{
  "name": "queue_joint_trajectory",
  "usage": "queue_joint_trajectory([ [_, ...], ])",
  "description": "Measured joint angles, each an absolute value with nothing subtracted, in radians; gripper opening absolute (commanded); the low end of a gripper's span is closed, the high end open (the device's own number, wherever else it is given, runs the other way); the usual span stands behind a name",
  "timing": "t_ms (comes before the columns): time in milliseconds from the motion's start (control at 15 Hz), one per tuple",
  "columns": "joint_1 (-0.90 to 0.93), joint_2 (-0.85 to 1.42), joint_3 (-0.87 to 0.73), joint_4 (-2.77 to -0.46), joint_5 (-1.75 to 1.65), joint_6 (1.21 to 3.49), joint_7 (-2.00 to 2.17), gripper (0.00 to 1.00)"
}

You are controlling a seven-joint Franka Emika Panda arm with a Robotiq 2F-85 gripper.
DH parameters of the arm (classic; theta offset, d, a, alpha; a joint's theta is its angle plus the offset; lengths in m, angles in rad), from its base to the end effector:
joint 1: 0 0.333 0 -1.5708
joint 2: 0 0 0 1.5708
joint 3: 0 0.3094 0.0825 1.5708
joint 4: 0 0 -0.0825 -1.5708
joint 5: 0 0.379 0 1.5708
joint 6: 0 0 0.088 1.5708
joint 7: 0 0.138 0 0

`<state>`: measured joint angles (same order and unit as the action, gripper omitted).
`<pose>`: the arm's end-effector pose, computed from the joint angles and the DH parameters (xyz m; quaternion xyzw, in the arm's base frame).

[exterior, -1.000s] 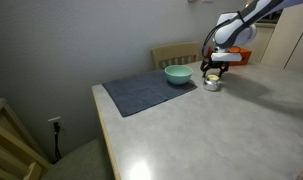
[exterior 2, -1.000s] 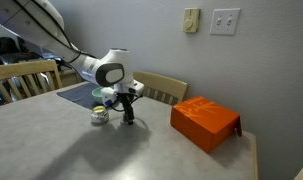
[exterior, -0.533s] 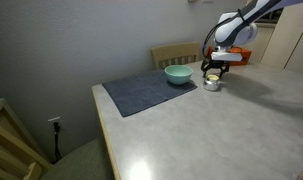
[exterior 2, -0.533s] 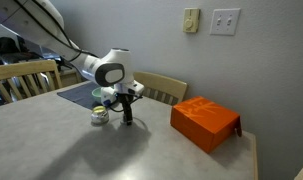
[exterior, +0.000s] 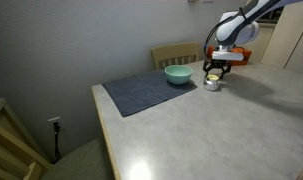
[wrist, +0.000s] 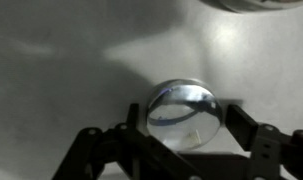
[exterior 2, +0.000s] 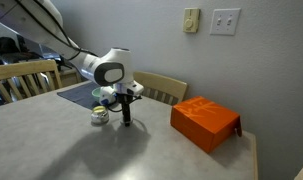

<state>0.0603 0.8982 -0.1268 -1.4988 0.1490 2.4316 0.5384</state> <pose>0.7042 -0.0323 0.1073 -0.9448 0.3270 -0.0212 0.0058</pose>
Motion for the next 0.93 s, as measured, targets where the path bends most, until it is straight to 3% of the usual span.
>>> queue_joint_trajectory([
  [133,0.057,0.882,-0.130,-1.518,0.149,2.430,0.539,0.44],
  [667,0.082,0.839,-0.134,-1.588,0.126,2.427,0.541,0.44],
  [933,0.206,0.790,-0.222,-1.638,-0.025,2.417,0.682,0.44],
])
